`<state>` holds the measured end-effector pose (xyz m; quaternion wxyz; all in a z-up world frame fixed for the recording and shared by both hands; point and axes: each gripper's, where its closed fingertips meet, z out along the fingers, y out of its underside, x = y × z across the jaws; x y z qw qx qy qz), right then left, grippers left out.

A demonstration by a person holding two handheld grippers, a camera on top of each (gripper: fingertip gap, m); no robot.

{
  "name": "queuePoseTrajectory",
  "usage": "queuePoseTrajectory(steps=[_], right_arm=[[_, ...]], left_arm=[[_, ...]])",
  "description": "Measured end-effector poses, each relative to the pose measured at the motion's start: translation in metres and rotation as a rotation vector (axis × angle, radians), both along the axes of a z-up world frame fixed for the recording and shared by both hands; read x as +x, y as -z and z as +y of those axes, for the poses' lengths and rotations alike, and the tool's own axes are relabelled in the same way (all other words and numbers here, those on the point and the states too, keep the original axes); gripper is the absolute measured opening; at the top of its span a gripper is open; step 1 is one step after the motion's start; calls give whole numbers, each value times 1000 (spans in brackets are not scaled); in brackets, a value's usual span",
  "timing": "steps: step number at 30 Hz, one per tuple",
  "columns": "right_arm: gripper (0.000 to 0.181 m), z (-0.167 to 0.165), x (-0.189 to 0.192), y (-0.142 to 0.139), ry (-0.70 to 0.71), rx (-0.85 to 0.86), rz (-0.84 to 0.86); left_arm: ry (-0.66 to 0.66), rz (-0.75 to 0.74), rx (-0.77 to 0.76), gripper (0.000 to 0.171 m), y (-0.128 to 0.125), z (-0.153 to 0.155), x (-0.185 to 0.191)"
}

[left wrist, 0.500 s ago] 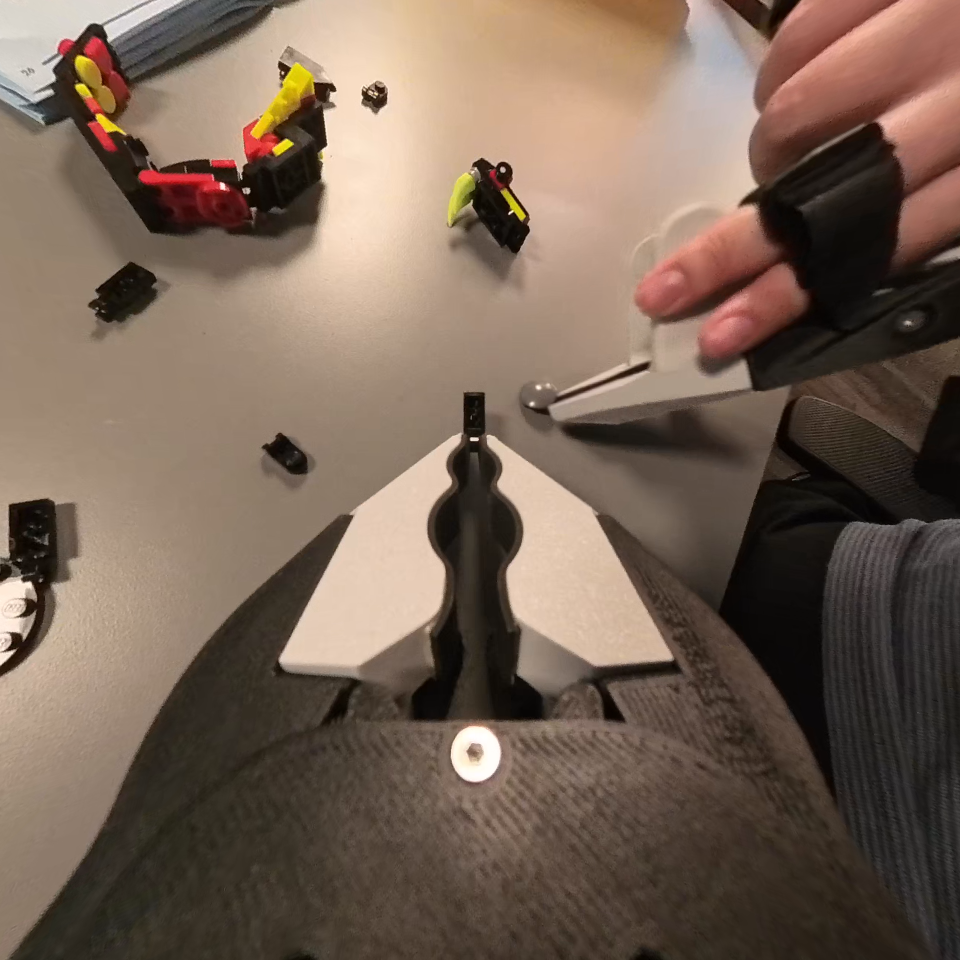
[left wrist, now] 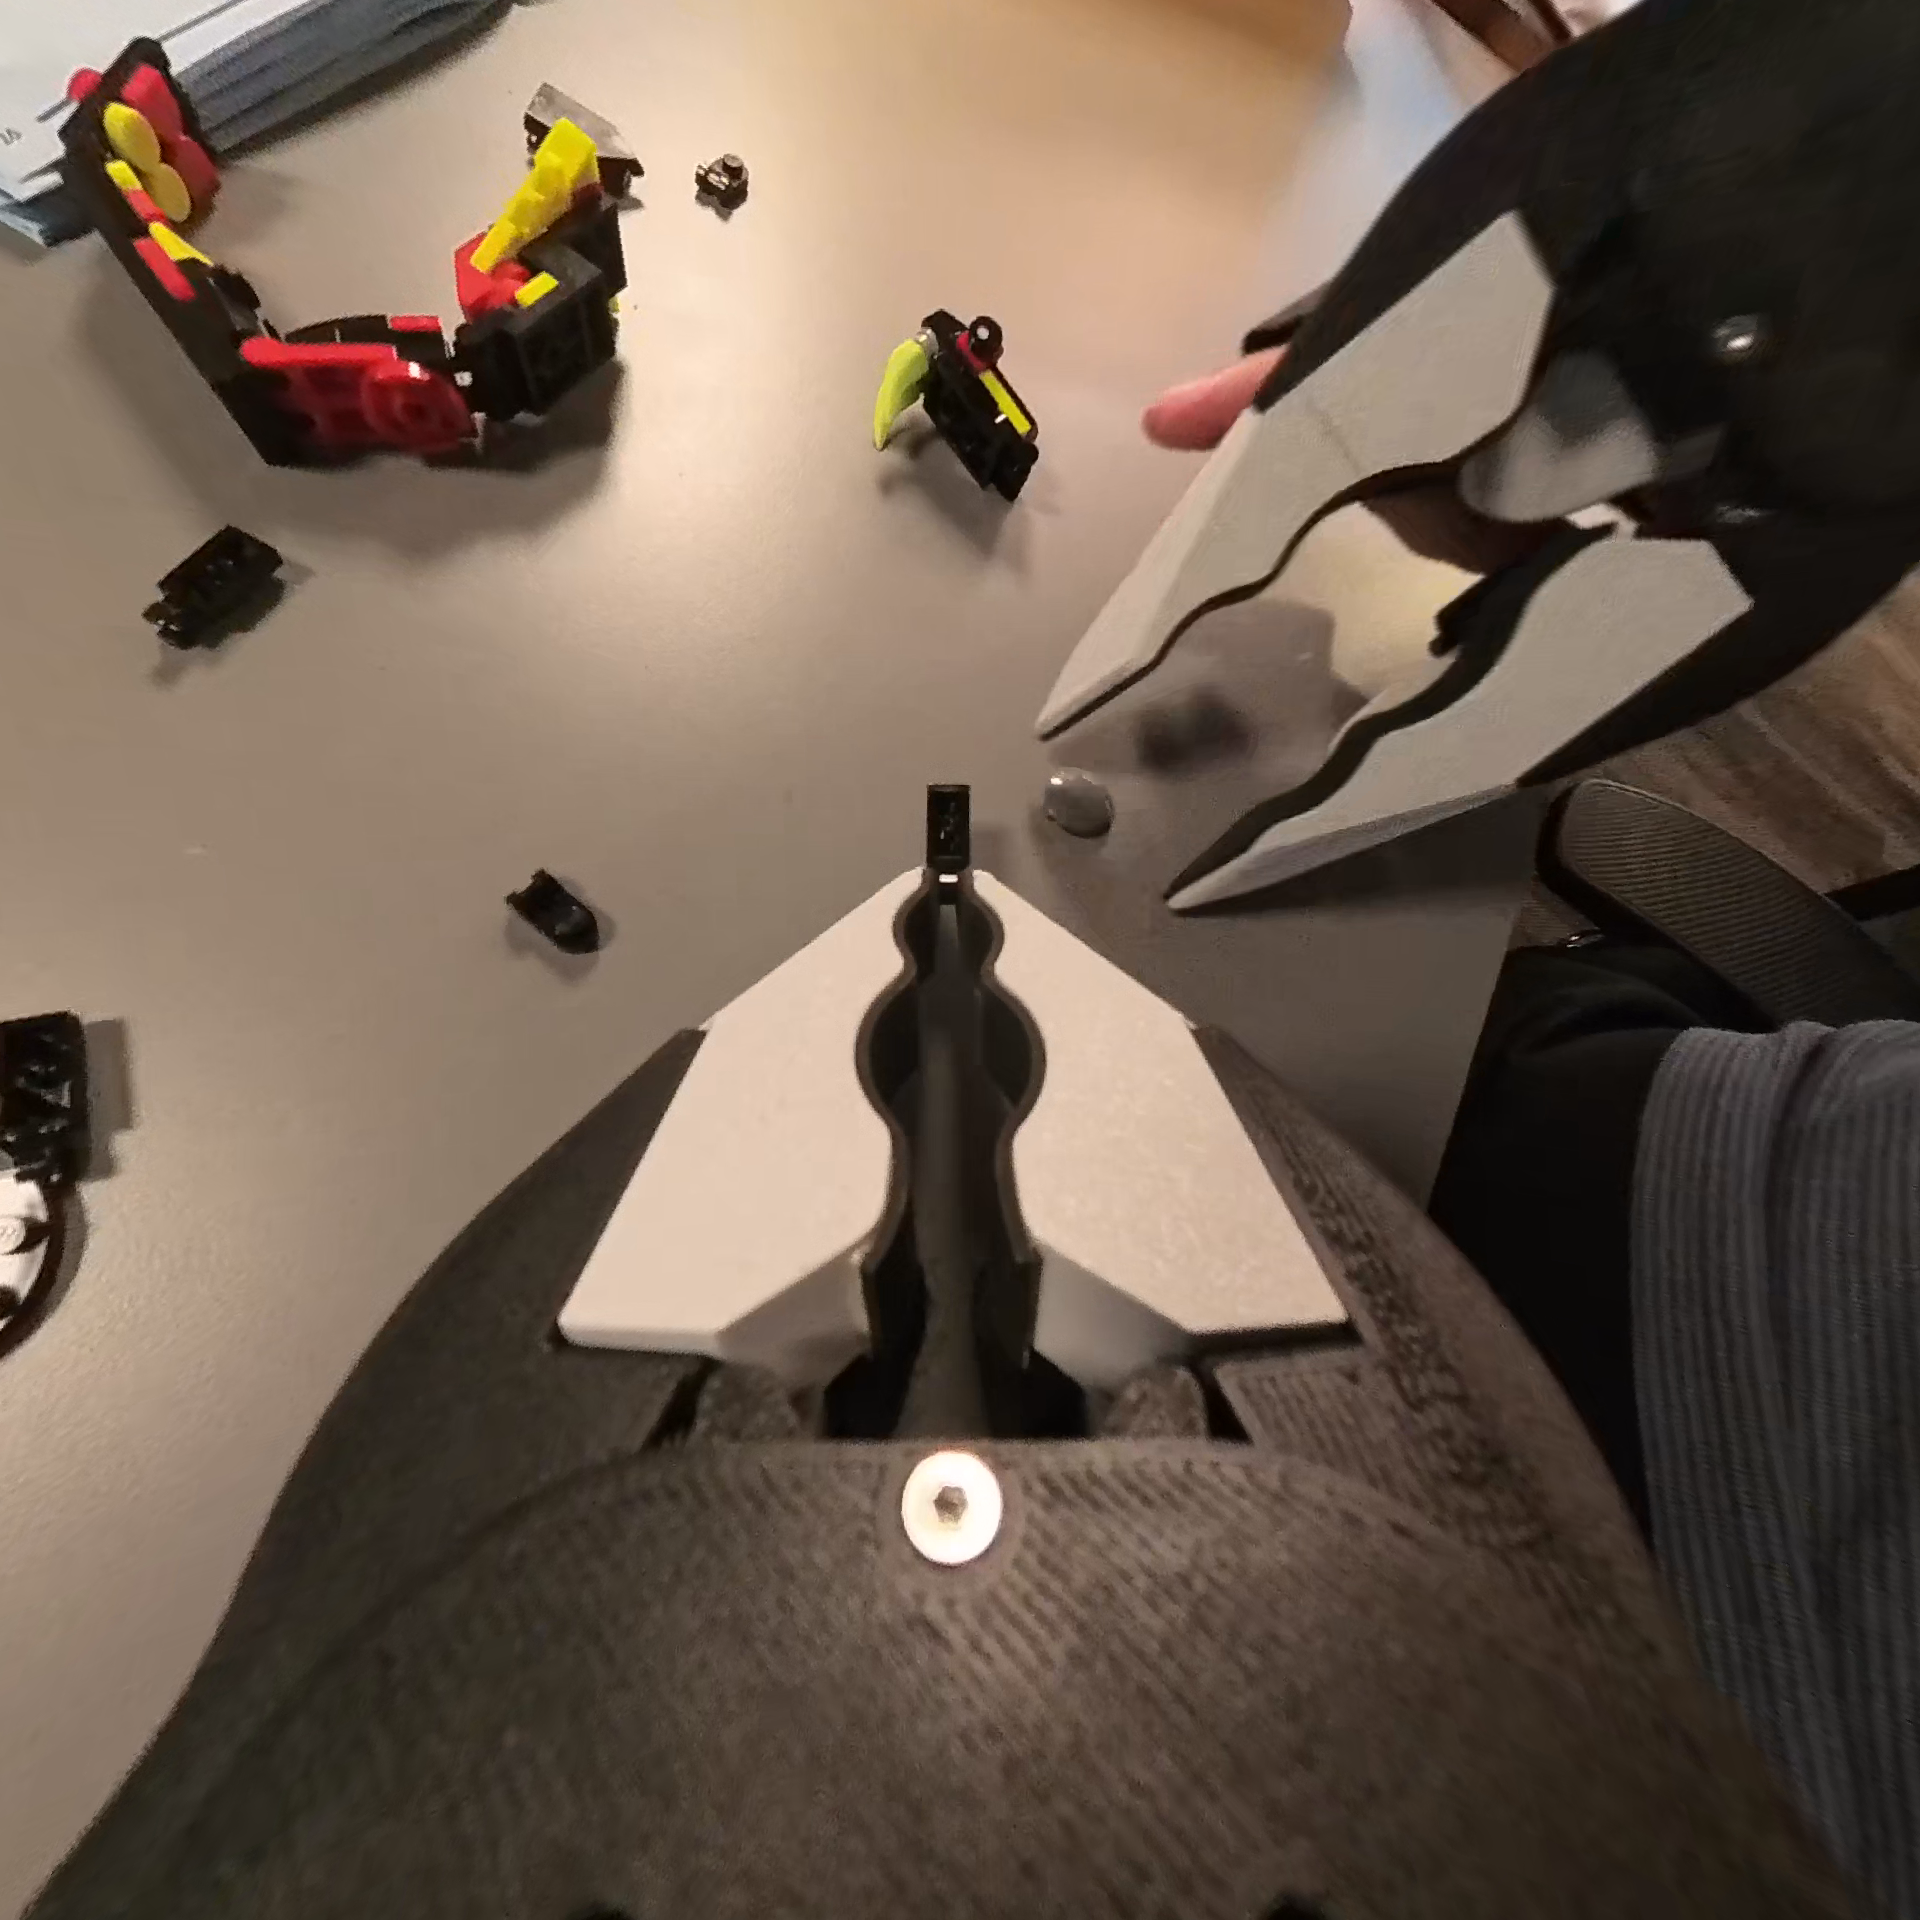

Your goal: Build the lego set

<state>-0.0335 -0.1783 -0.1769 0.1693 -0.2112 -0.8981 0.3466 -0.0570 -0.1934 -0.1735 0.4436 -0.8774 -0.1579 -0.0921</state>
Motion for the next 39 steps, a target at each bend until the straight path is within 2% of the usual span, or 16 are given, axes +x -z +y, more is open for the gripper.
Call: queuePoseTrajectory(steps=[4, 8, 15, 18, 22, 25, 31, 39], right_arm=[[27, 2, -7, 3, 78, -93, -32], [14, 0, -4, 4, 81, -124, -84], [12, 0, -4, 3, 91, -188, -149], [12, 3, -7, 1, 65, -192, -85], [12, 0, -12, -25, -11, -250, 39], [12, -3, -14, -29, -83, -193, 83], [12, -17, -10, -19, -184, -179, -25], [12, -16, -11, -12, -239, -100, -32]], left_arm=[[16, 24, -9, 2, 1, 0, 2], [55, 46, -17, 2, 2, 1, 8], [92, 13, -8, 2, 1, 2, 14], [111, 37, -16, 2, 2, 2, 16], [148, 118, -40, 2, 4, 4, 16], [178, 148, -48, 2, 5, 6, 16], [192, 164, -49, 2, 6, 6, 18], [206, 179, -48, 2, 6, 6, 20]])
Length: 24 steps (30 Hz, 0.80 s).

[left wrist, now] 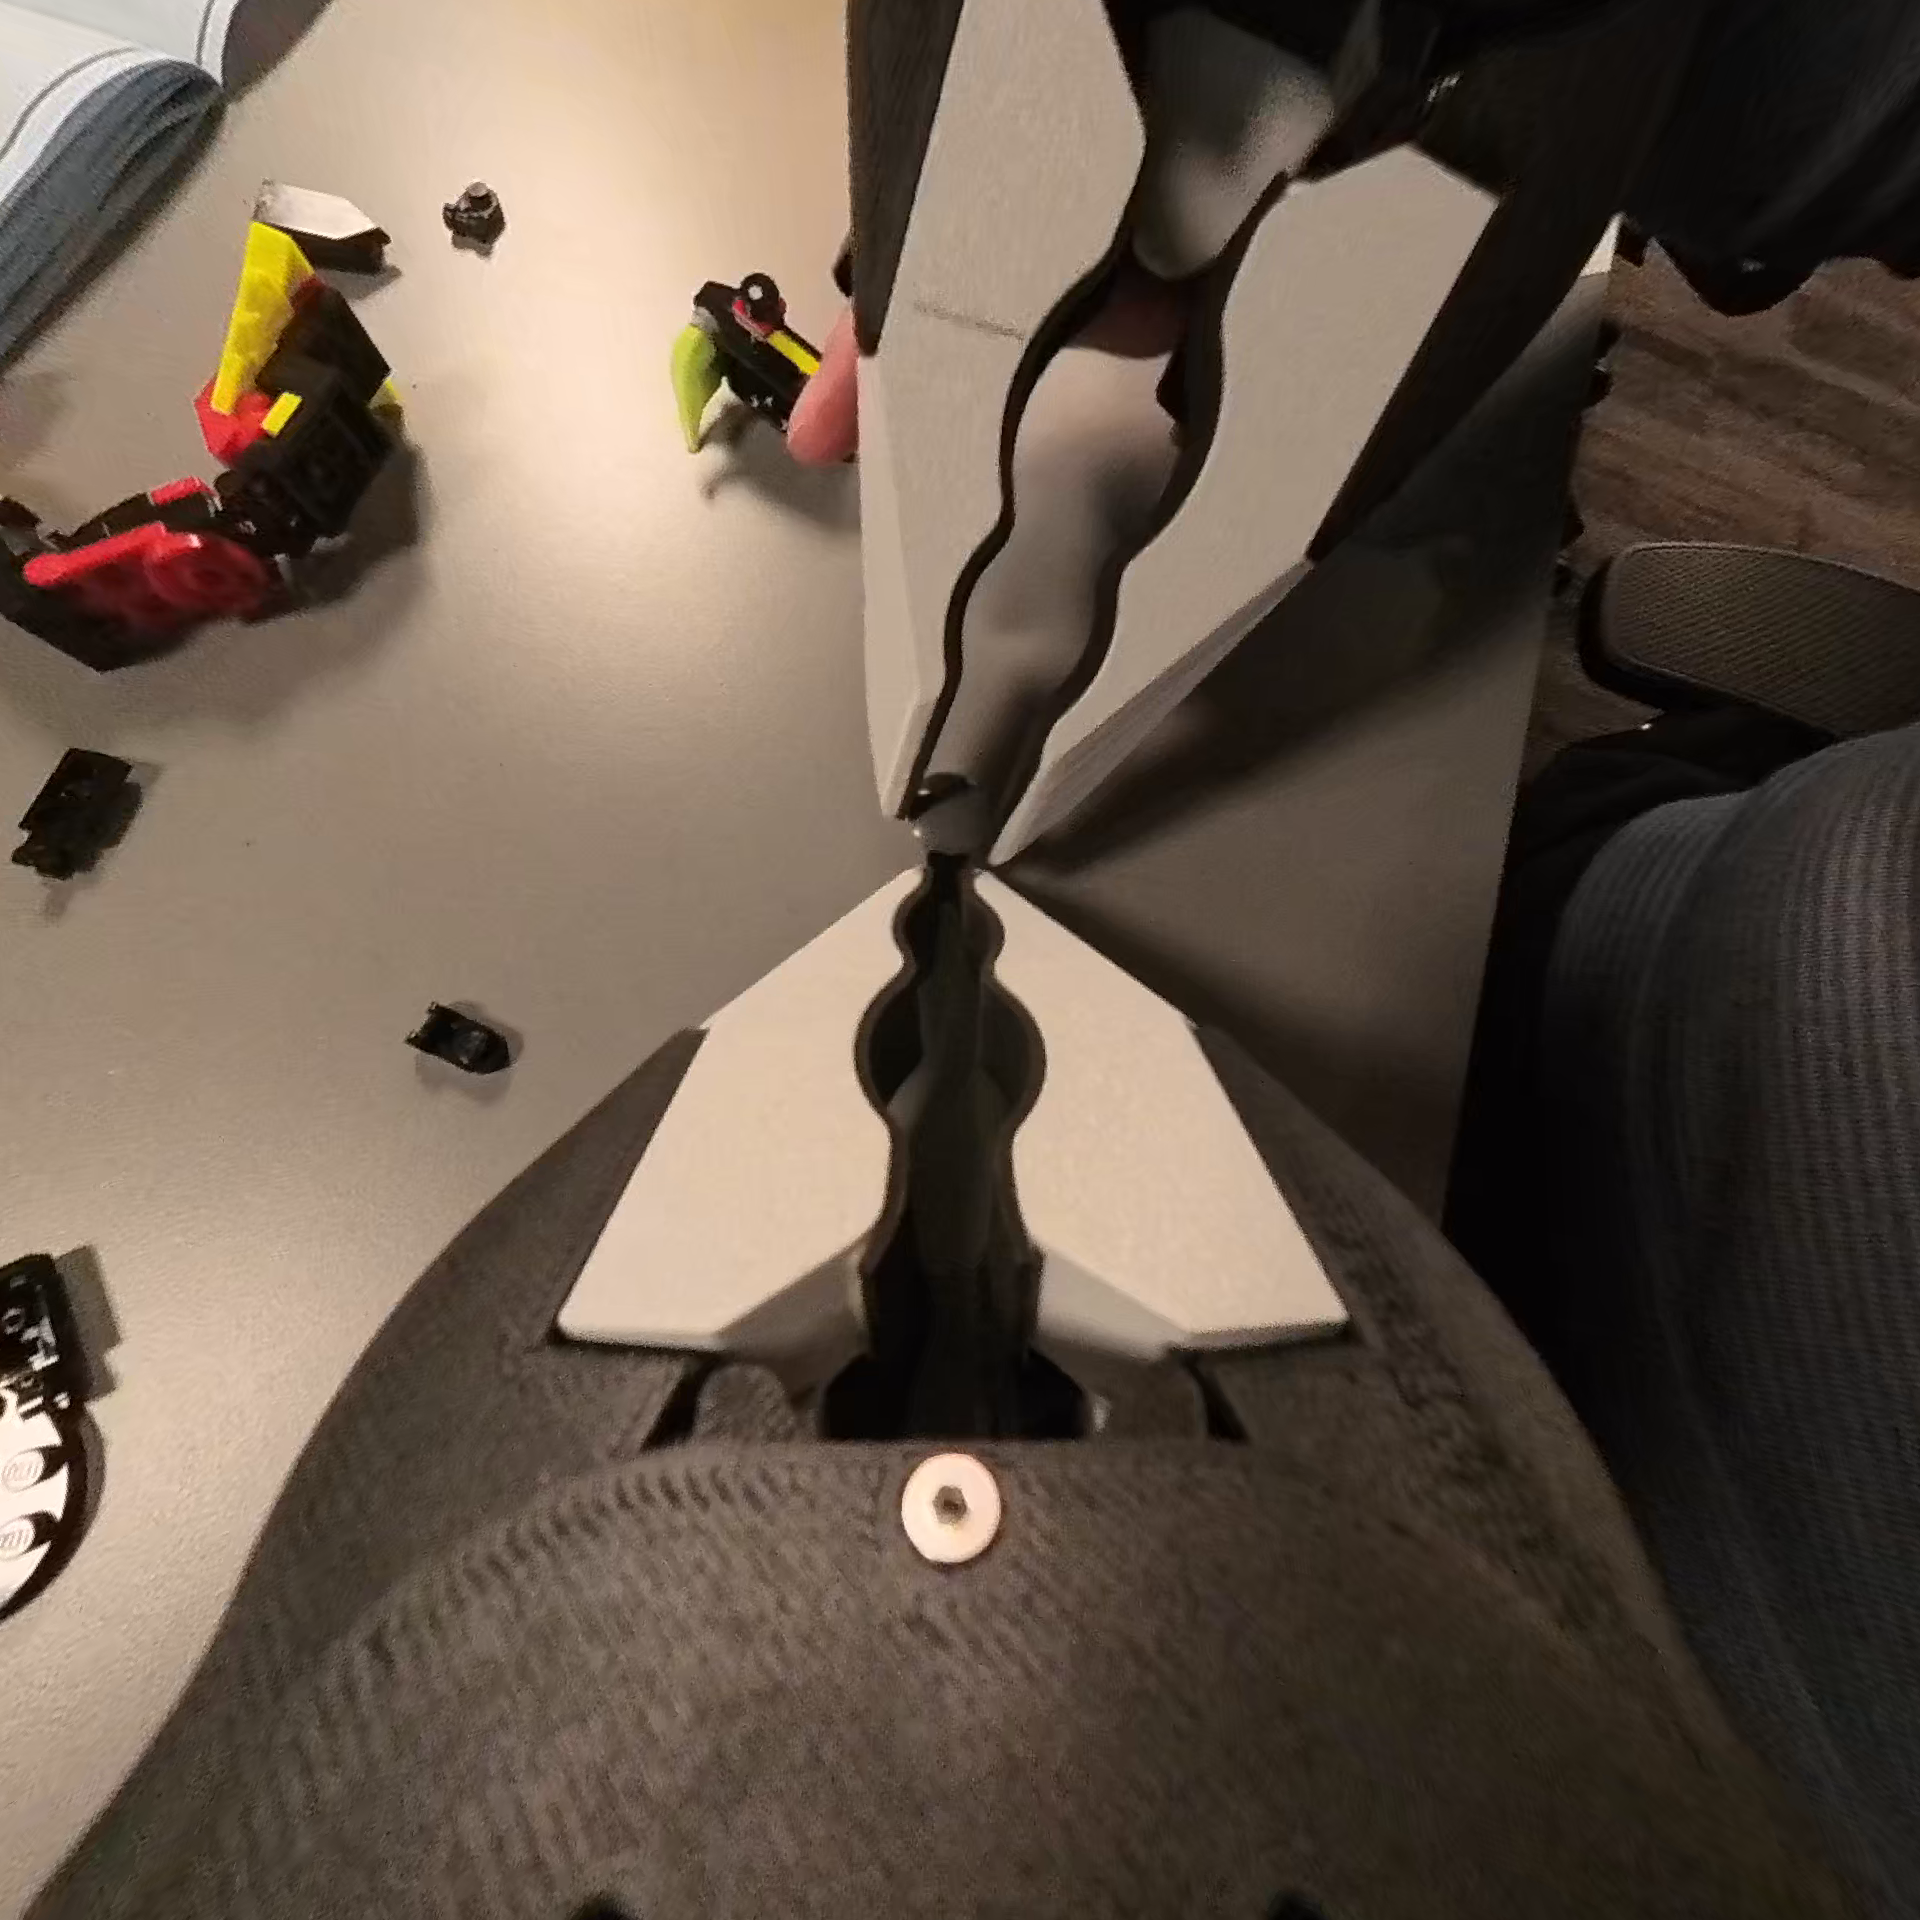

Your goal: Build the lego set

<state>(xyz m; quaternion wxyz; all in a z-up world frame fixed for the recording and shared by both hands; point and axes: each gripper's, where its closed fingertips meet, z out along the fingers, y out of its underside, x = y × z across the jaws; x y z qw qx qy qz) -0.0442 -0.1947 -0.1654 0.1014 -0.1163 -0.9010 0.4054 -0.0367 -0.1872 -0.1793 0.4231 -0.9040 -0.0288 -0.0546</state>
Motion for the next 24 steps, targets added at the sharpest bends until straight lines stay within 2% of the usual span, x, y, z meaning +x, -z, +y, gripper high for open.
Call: queuePoseTrajectory(steps=[17, 21, 24], right_arm=[[13, -2, 4, -7, -38, -11, 35], [10, -3, 6, -9, -74, 30, 148], [10, -3, 4, -10, -100, 100, 301]], left_arm=[[18, -30, 71, 2, -11, 0, 2], [9, -44, 88, 2, -14, 0, 1], [4, -78, 104, 2, -16, -1, 0]])
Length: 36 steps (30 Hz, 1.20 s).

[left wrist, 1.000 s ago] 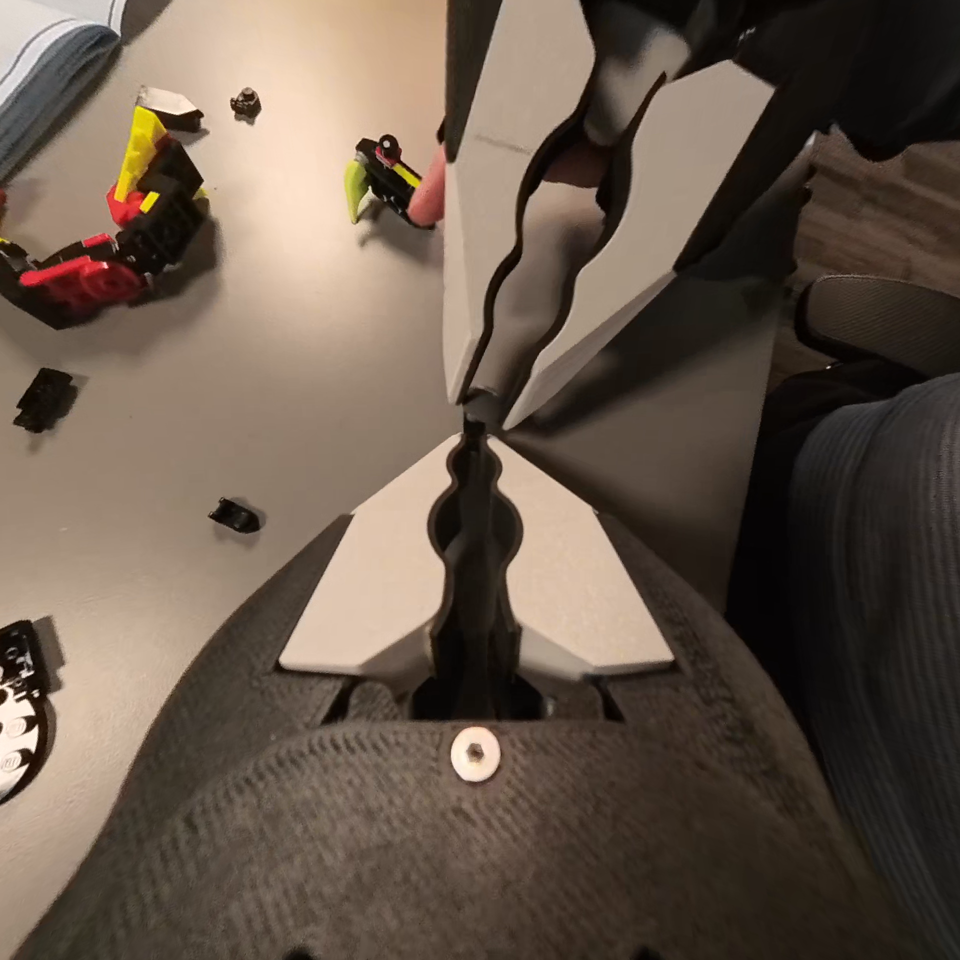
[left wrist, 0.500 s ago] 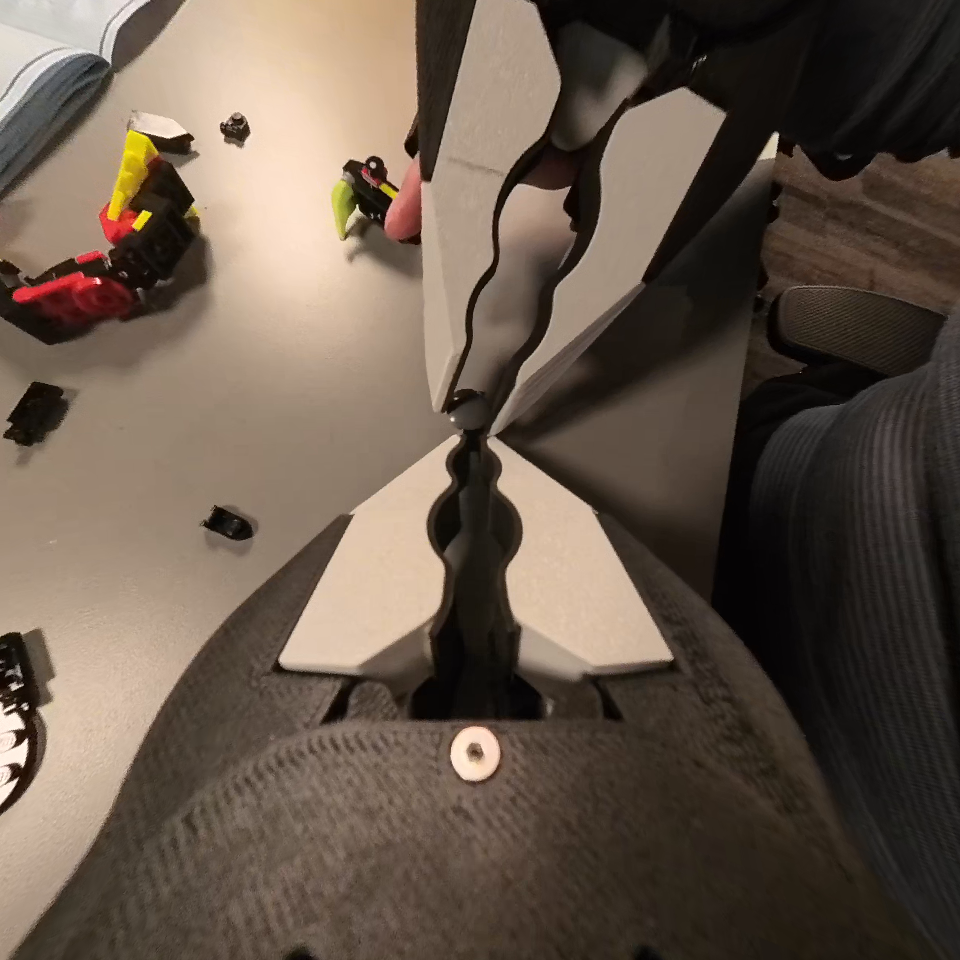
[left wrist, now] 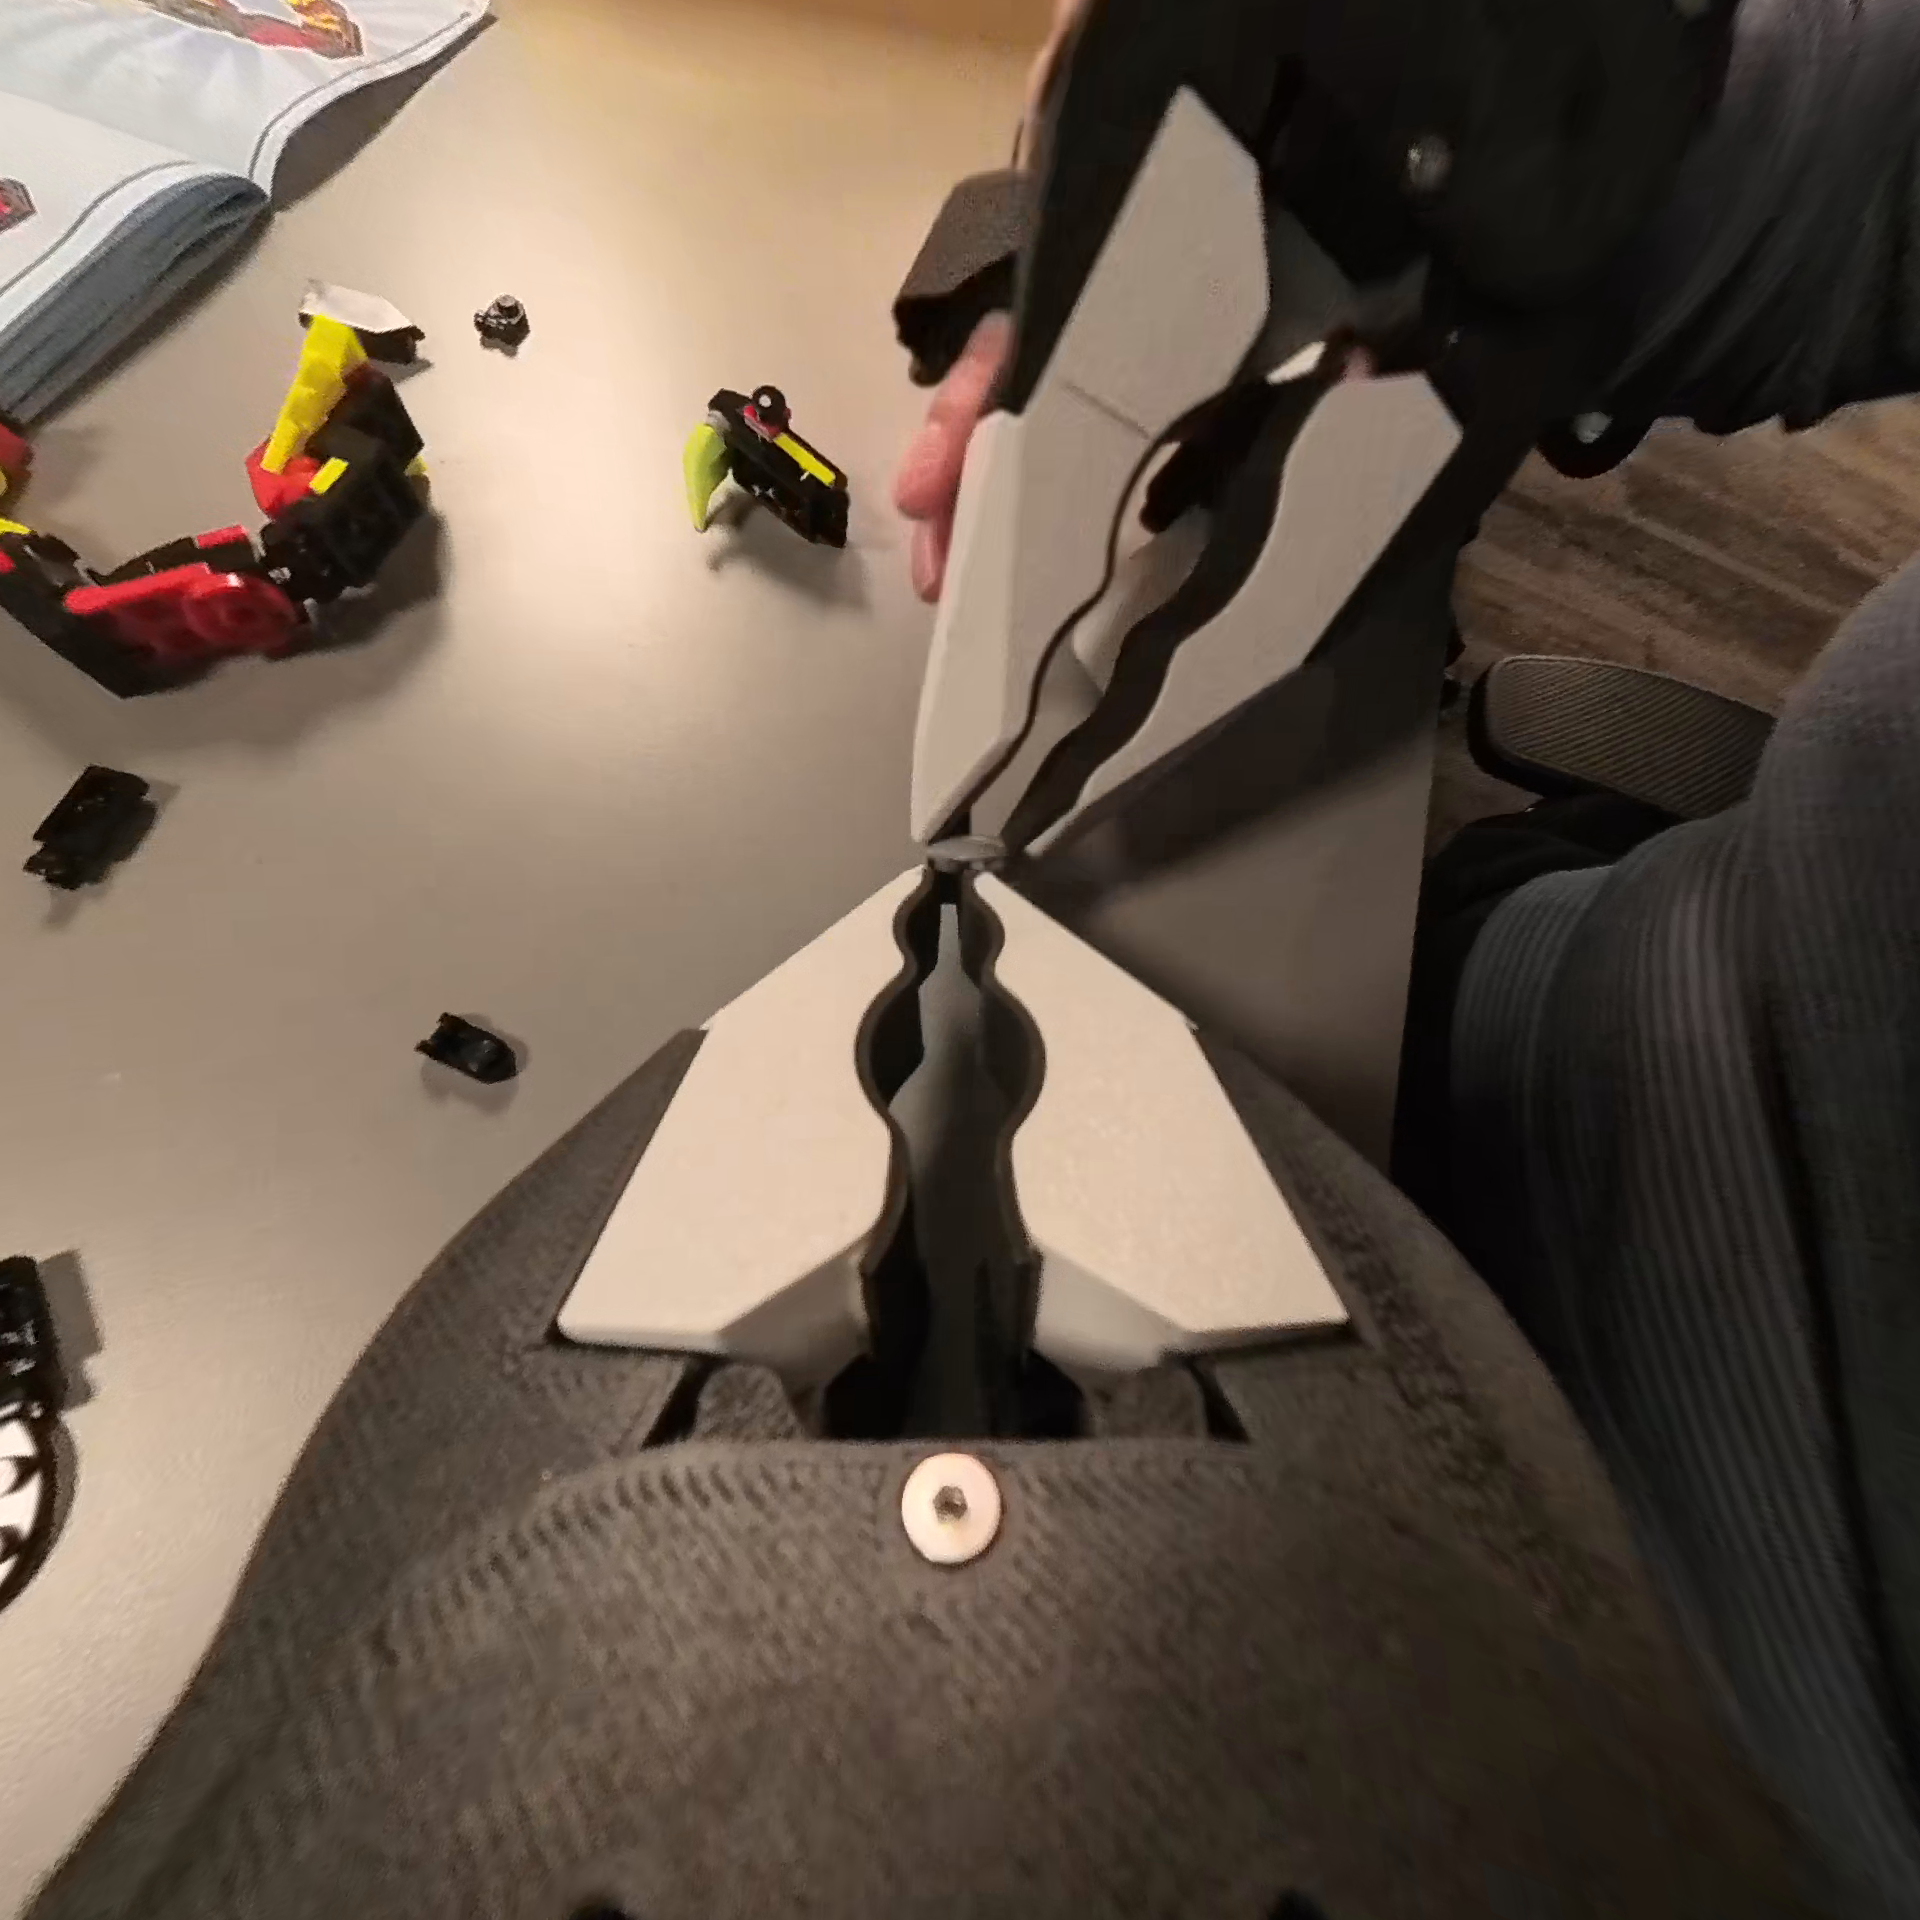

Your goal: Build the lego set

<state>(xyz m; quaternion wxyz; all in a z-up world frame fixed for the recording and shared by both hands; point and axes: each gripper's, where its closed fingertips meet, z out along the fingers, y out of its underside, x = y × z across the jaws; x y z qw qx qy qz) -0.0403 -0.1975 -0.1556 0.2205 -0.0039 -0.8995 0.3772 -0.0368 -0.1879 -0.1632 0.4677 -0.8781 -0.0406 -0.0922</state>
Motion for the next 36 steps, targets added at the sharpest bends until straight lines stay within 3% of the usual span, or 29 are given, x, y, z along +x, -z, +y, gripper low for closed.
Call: queuePoseTrajectory(steps=[6, 21, 27, 36], right_arm=[[8, -1, -4, 1, -30, 136, 273], [14, -5, -8, -2, 18, 107, 303], [1, -1, -12, -7, 27, 110, 334], [0, 0, -13, -5, -30, 242, 454]], left_arm=[[-20, -106, 5, 2, -1, 0, -4], [-43, -123, -11, 2, 1, 0, -8], [-44, -134, -20, 2, 3, 0, -8], [-37, -138, -56, 2, 8, 0, -7]])
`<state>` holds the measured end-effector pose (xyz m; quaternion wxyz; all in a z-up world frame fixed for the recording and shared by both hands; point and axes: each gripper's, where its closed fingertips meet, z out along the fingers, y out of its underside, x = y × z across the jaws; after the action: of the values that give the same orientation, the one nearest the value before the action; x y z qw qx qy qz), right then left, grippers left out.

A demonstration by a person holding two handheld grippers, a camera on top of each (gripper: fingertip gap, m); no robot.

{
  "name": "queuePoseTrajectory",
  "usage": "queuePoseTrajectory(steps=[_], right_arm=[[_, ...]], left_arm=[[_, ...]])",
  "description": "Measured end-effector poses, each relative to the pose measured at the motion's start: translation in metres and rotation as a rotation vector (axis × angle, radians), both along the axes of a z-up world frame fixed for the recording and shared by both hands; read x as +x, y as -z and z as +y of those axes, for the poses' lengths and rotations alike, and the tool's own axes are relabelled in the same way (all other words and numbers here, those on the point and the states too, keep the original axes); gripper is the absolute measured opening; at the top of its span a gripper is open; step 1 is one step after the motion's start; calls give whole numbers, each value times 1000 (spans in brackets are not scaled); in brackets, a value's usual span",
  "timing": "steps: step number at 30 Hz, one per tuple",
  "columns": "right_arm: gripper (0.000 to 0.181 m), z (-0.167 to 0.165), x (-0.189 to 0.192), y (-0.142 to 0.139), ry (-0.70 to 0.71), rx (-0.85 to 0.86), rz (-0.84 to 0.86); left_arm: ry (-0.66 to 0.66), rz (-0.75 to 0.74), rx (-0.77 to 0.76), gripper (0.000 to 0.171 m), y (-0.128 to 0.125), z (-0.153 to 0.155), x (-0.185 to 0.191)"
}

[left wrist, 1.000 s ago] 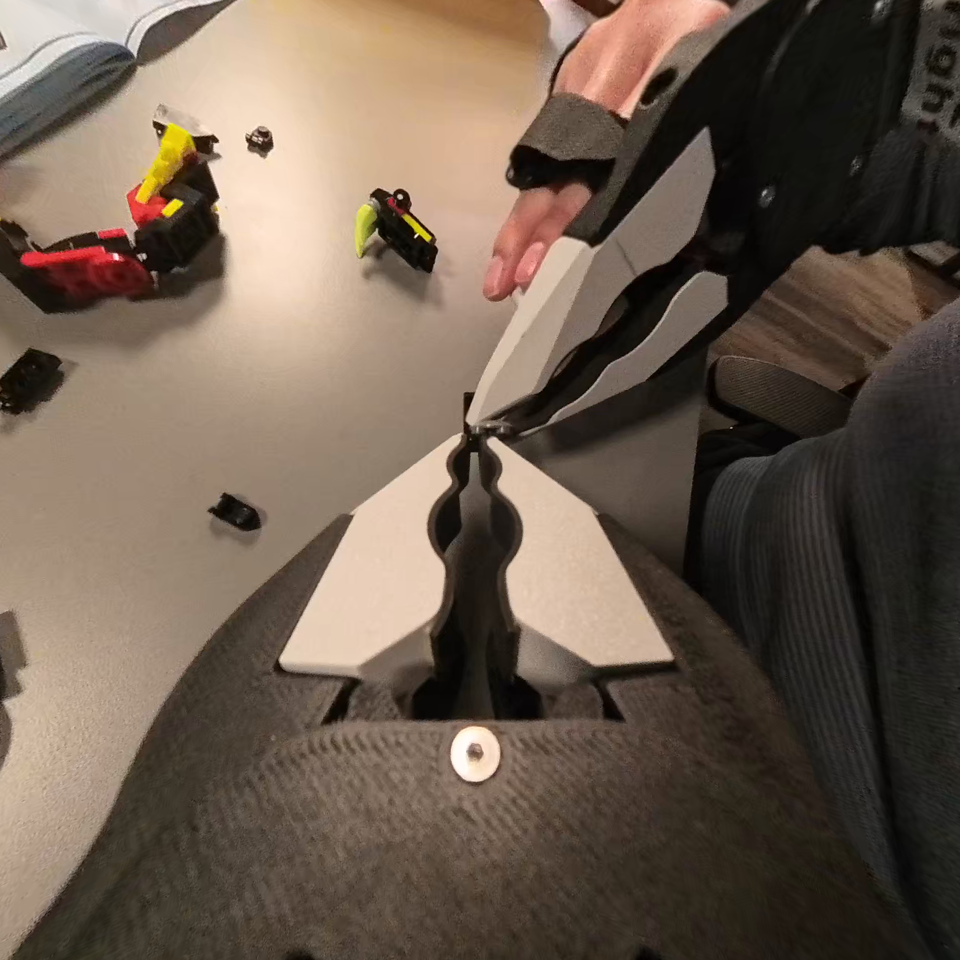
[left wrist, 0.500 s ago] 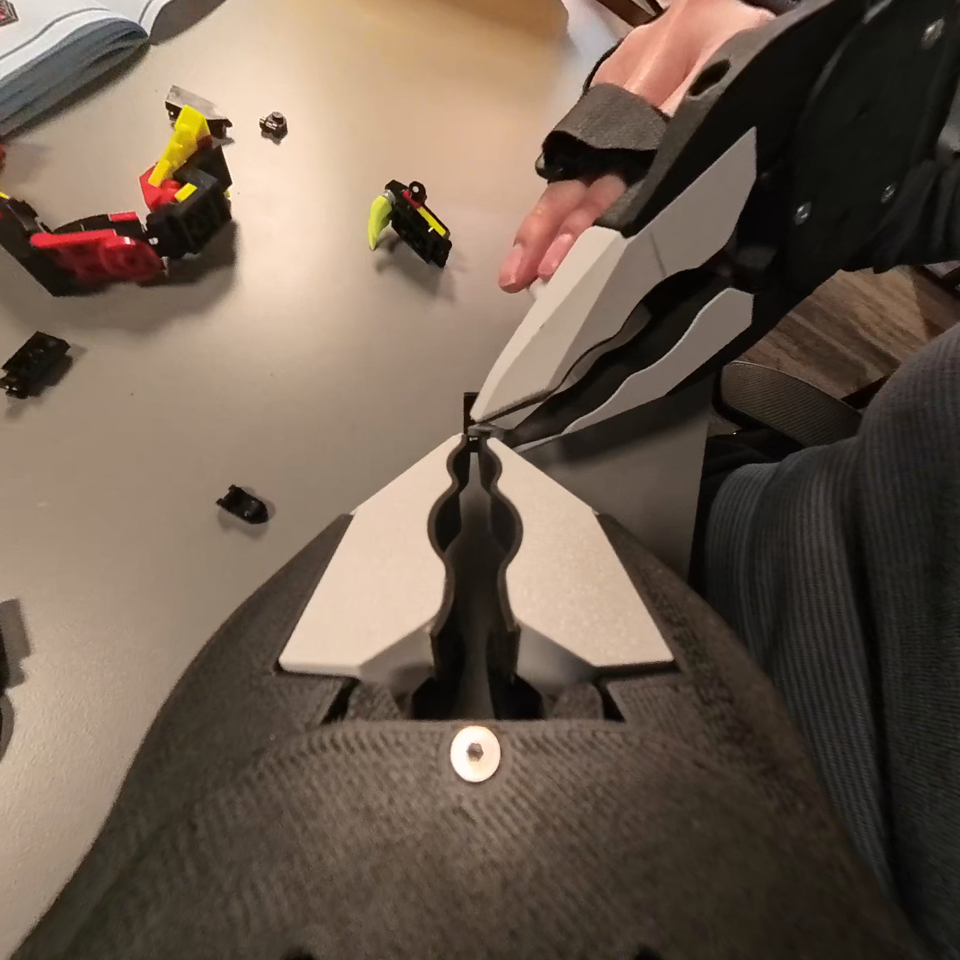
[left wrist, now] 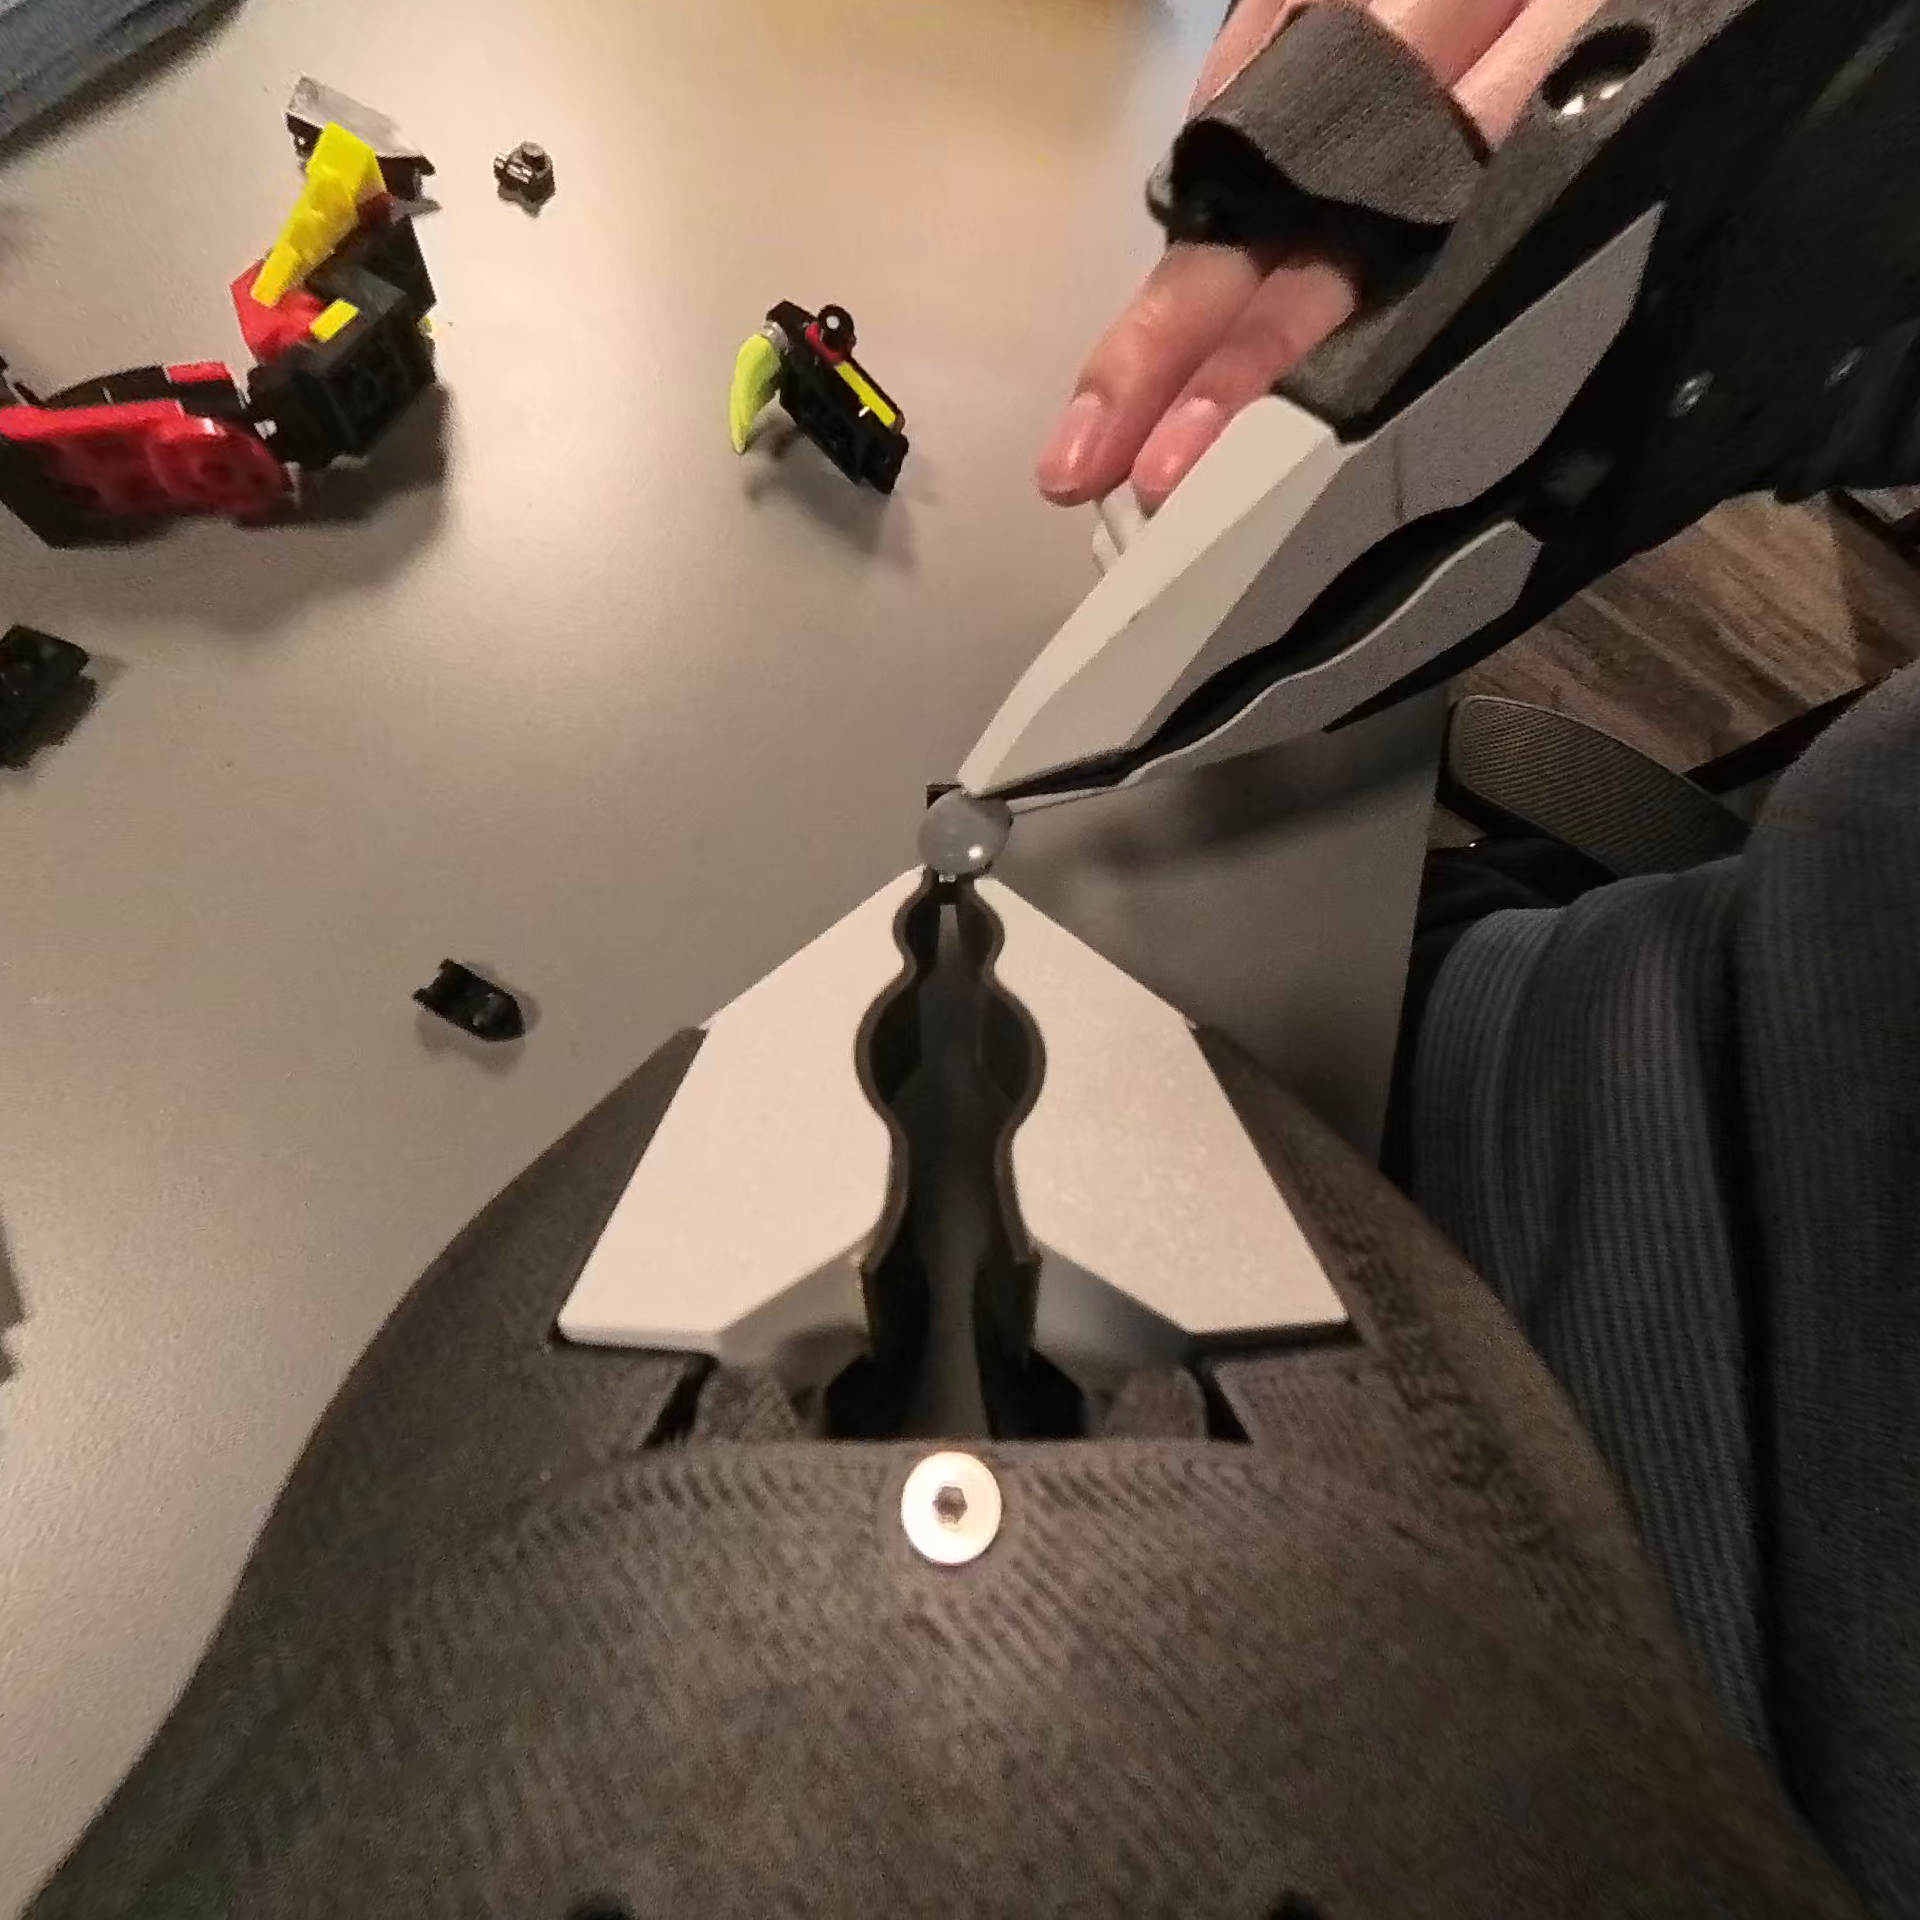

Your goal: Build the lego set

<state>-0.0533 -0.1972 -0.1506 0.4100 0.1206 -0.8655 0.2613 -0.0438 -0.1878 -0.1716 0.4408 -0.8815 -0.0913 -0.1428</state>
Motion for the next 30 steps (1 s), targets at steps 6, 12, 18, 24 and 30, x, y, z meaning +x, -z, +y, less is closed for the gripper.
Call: queuePoseTrajectory(steps=[6, 12, 18, 24, 30], right_arm=[[0, 8, -2, 5, -21, 138, 109], [0, 7, -2, 3, -51, 208, 236], [0, 2, -8, -11, -76, 247, 362], [0, -1, -10, -19, -98, 305, 462], [0, -2, -12, -28, -100, 321, 514]], left_arm=[[-19, -34, 7, 2, -1, 0, -3], [-47, -34, 52, 2, -8, 0, -8], [-75, 20, 145, 2, -22, 2, -13], [-94, 78, 201, 2, -31, 0, -15], [-99, 135, 248, 2, -38, 0, -15]])
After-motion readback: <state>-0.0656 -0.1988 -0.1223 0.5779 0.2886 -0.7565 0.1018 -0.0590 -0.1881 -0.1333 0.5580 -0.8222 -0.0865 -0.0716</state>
